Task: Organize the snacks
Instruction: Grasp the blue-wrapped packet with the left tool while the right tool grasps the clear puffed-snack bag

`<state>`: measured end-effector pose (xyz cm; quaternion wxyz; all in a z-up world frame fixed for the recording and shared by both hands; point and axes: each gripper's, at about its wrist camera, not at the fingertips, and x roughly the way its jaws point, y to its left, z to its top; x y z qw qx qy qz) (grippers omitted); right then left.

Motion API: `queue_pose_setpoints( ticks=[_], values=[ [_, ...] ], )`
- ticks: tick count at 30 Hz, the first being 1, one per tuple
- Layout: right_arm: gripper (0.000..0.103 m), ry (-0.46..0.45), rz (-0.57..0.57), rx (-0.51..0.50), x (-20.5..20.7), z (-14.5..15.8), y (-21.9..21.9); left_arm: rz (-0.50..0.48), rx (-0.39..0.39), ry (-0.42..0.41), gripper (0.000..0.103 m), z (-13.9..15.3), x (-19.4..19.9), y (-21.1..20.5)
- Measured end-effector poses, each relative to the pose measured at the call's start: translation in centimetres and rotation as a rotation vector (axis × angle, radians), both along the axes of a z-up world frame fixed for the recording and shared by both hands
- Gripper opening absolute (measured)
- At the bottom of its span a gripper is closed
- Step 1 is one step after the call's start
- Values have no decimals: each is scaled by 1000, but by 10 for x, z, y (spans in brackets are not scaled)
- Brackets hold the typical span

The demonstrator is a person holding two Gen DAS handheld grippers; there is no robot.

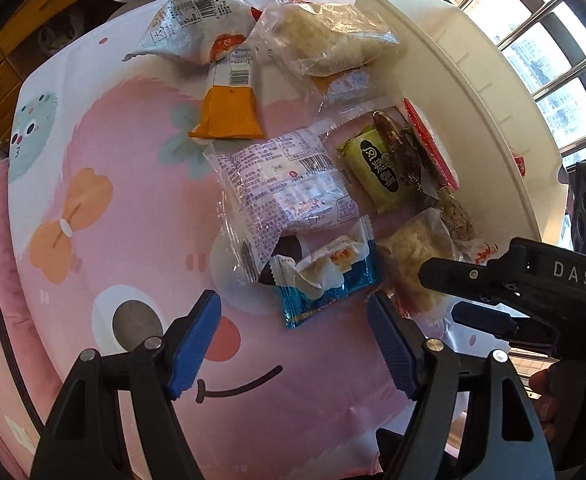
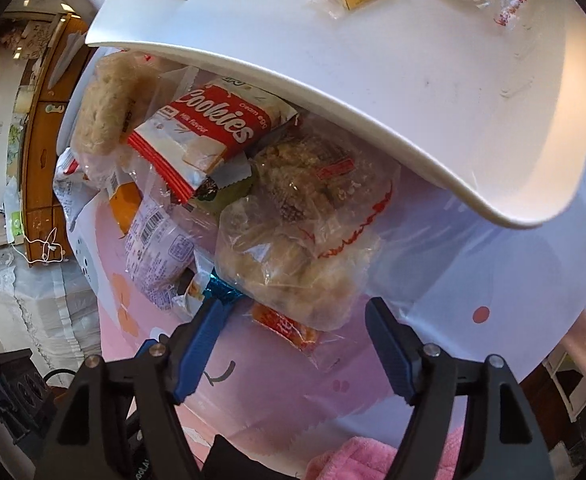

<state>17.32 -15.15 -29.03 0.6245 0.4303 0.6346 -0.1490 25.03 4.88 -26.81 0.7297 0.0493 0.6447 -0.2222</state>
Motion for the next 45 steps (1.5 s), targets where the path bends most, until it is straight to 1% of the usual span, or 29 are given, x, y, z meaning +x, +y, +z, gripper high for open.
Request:
queue_pose_setpoints(
  ticks=[5, 10, 12, 22, 29, 32, 33, 34, 35, 37, 40, 45],
  values=[
    [75, 41, -15, -13, 10, -9, 2, -7, 5, 8, 75, -12, 9, -7],
    [76, 65, -17, -23, 16, -15, 3, -5, -6, 12, 75, -21, 12, -11],
    [76, 74, -14, -27, 20, -17, 4, -6, 3, 17, 75, -24, 14, -16],
    [76, 115, 45, -66, 36, -22, 11, 8, 16, 38, 75, -36, 22, -25],
    [76, 141, 82, -61, 49, -27, 24, -1, 27, 35, 74, -39, 29, -40],
    [73, 146, 88, -63, 51, -28, 25, 2, 23, 32, 66, -39, 28, -43],
    [70, 146, 89, -63, 49, -27, 22, 2, 19, 31, 60, -37, 28, -43],
    [66, 148, 92, -59, 47, -27, 18, 3, 19, 30, 56, -36, 28, -44],
    [65, 145, 91, -55, 47, -27, 17, 4, 20, 31, 55, -35, 28, -45],
    [62, 142, 91, -49, 46, -26, 16, 2, 8, 36, 46, -32, 26, -42],
    [59, 141, 91, -47, 44, -26, 16, 7, -6, 51, 39, -31, 23, -43],
    [57, 144, 82, -39, 35, -23, 9, 12, 1, 58, 33, -30, 18, -40]
  ],
)
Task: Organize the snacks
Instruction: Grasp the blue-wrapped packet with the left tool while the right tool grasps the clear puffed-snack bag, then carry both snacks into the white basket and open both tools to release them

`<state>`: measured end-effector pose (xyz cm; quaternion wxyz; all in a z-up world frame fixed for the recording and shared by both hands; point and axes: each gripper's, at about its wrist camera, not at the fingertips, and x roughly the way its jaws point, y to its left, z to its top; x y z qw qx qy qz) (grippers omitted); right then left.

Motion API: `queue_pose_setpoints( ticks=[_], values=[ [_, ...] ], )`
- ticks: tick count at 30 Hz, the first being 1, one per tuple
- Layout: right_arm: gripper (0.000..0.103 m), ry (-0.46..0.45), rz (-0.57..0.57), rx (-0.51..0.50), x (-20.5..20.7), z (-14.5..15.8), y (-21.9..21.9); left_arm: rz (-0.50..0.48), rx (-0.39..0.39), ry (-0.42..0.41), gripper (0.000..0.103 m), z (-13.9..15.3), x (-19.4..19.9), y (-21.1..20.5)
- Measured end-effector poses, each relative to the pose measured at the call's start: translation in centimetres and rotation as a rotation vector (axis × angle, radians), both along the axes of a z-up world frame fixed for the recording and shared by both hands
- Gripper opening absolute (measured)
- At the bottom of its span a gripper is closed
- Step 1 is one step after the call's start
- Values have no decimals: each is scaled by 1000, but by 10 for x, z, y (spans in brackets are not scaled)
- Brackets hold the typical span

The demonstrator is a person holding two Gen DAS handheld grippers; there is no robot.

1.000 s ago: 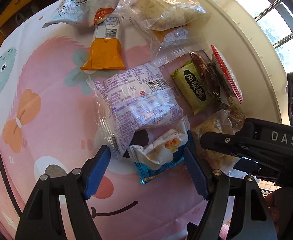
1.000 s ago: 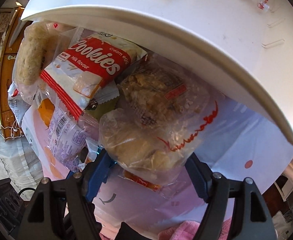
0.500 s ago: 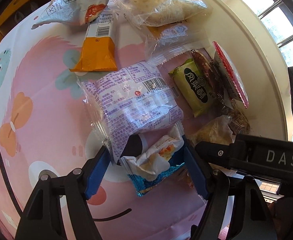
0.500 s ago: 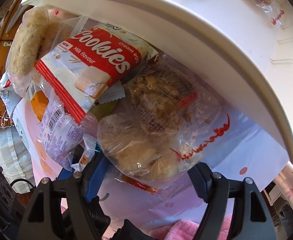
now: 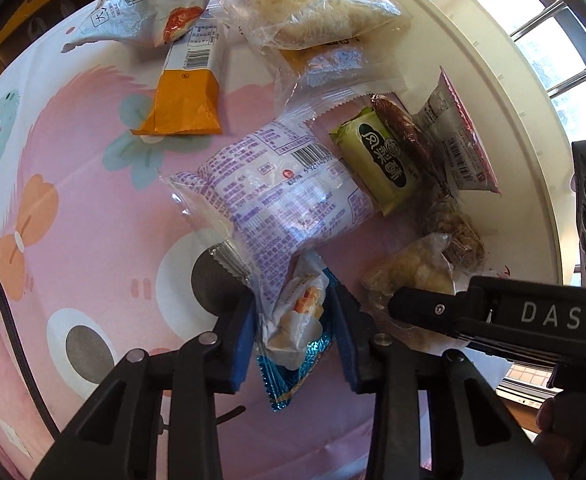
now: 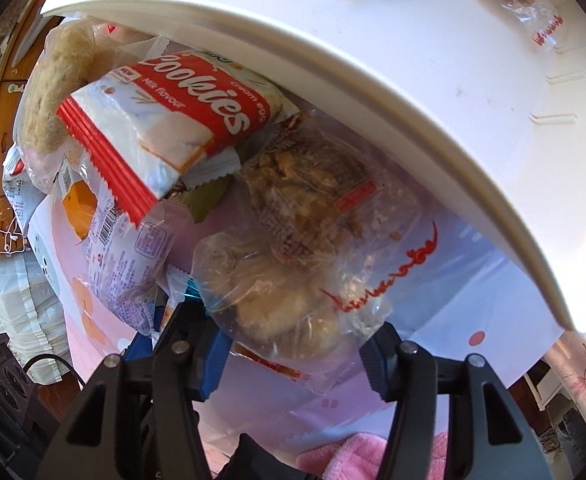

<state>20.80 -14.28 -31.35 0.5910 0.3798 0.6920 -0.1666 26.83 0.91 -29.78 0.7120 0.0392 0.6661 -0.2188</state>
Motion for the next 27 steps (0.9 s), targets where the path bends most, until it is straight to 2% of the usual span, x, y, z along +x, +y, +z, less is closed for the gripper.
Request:
queue_pose_setpoints(
  ticks=[7, 15, 27],
  values=[
    [55, 6, -22, 21, -13, 3, -2, 23, -3, 6, 21, 9, -4, 7],
    [55, -22, -38, 26, -29, 14, 5, 59, -10, 17, 18, 13, -26, 28],
    [55, -104, -42, 23, -63, 42, 21, 62, -33, -82, 16, 54, -68, 55]
  ],
)
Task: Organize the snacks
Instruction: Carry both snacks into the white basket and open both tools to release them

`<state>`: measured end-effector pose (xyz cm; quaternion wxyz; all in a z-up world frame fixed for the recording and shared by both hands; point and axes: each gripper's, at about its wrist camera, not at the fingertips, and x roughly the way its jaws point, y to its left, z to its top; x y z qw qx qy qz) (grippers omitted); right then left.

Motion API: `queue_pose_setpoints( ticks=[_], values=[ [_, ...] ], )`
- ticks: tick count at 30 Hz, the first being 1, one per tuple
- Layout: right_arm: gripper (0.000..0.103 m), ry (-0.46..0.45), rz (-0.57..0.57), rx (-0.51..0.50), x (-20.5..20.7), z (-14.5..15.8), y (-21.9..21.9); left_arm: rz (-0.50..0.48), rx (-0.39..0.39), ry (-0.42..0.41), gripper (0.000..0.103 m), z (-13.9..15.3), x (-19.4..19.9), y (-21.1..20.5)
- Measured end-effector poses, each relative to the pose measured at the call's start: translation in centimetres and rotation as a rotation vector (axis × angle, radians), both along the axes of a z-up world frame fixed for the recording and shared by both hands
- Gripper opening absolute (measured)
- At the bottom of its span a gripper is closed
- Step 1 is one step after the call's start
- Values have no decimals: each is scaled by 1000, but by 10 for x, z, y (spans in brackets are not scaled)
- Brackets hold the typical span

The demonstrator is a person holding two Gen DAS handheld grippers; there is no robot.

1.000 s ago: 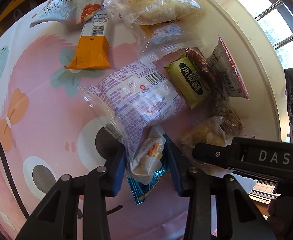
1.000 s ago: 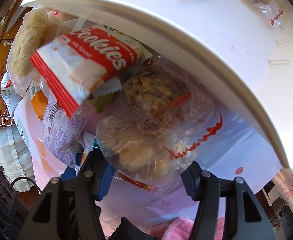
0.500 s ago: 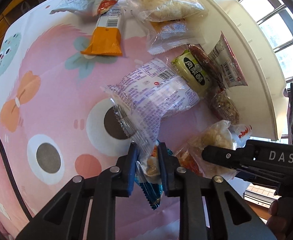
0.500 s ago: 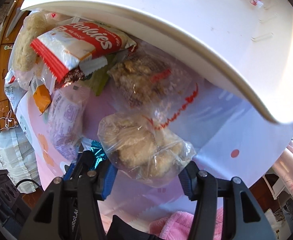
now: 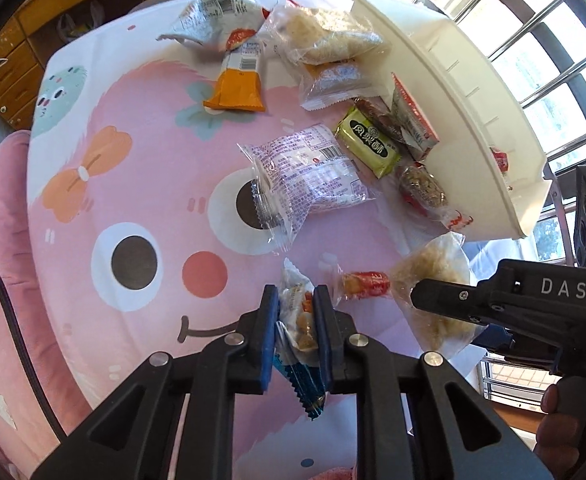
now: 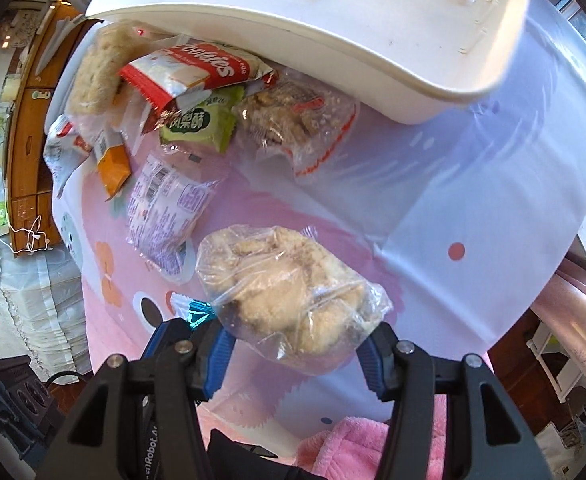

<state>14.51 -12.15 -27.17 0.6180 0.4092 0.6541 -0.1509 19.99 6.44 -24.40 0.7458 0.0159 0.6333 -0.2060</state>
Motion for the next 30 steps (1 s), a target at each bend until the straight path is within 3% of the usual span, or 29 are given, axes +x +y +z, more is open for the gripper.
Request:
queue_pose_setpoints(
  ticks=[13, 22, 30],
  values=[
    [54, -205, 78, -44, -35, 49, 16, 17, -90, -164, 16, 56, -43, 23],
    [54, -336, 151, -74, -40, 84, -7, 0, -99, -262, 16, 95, -54, 16],
    [54, -373, 205, -107, -26, 102, -52, 34, -98, -319, 16, 118, -54, -20]
  ],
)
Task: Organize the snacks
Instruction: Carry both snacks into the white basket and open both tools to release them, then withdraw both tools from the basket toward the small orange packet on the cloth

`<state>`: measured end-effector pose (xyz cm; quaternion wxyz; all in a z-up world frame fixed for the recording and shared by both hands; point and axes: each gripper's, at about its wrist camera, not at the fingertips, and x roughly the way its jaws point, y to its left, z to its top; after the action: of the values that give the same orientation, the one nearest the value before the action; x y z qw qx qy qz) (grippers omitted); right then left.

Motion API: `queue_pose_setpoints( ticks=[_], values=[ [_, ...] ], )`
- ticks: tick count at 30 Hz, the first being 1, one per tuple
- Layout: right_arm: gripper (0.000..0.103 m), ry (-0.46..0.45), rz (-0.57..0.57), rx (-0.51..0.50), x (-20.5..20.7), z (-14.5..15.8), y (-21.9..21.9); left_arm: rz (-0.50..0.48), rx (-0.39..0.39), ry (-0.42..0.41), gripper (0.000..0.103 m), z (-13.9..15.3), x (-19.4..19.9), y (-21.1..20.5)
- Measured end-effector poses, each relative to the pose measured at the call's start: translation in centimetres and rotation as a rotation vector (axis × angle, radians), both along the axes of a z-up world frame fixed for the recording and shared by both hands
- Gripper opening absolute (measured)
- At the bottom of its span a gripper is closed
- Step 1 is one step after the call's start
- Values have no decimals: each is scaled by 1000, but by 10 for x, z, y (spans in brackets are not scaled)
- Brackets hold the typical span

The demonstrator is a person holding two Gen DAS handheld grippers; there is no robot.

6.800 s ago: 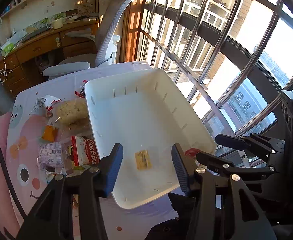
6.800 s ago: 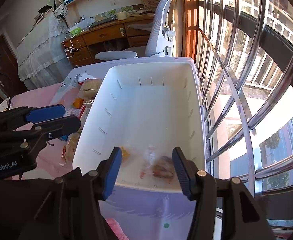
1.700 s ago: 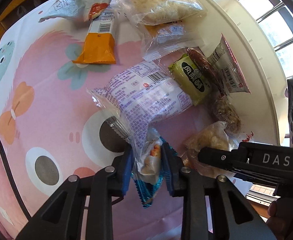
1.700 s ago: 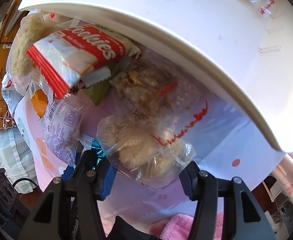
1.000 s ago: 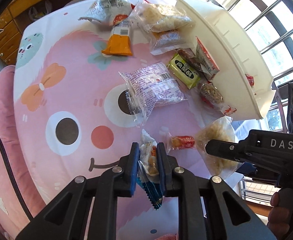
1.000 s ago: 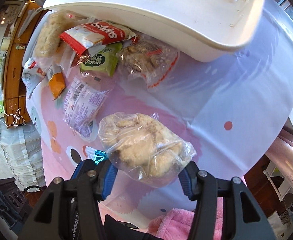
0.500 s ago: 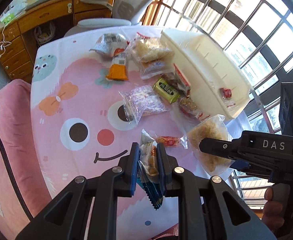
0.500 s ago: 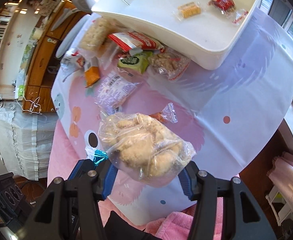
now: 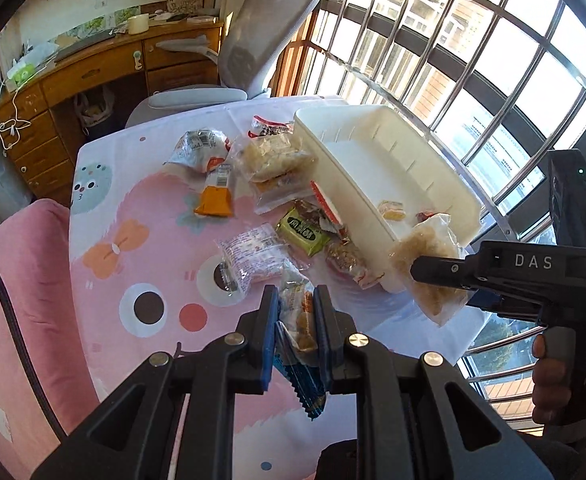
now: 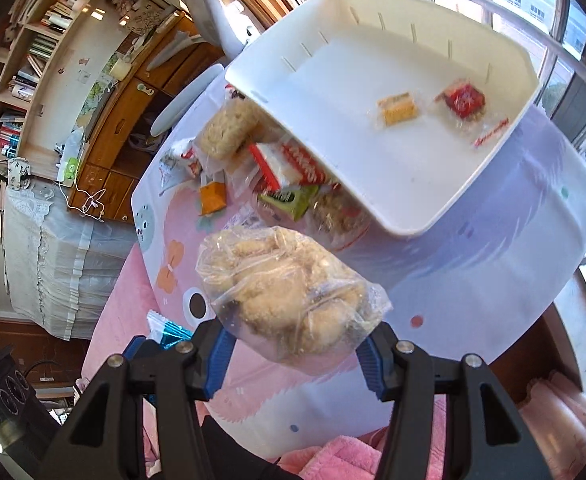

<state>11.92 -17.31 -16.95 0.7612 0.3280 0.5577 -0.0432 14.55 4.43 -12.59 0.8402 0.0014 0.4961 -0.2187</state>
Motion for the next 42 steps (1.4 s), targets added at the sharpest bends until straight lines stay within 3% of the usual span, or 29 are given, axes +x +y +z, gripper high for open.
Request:
queue_pose_setpoints(
  ticks=[14, 17, 22, 33, 35, 37, 39, 42],
  values=[
    [53, -30, 137, -22, 36, 14, -99, 7, -12, -43, 16, 20, 9, -107],
    [50, -43, 173, -39, 44, 17, -117, 23, -24, -43, 16, 18, 14, -128],
    [34, -58, 218, -59, 52, 19, -143, 37, -43, -52, 16, 15, 20, -160],
    [33, -53, 214, -65, 58, 18, -191, 15, -61, -55, 17, 13, 37, -213],
    [33, -49, 211, -64, 58, 18, -196, 19, -54, -50, 27, 11, 40, -218],
    [33, -43, 209, -59, 58, 16, -200, 23, -48, -38, 45, 9, 41, -220],
    [33, -37, 207, -55, 58, 14, -202, 39, -43, -26, 57, 7, 41, -219],
    [33, -31, 210, -50, 59, 13, -201, 59, -42, -9, 64, 5, 41, -215]
  ],
)
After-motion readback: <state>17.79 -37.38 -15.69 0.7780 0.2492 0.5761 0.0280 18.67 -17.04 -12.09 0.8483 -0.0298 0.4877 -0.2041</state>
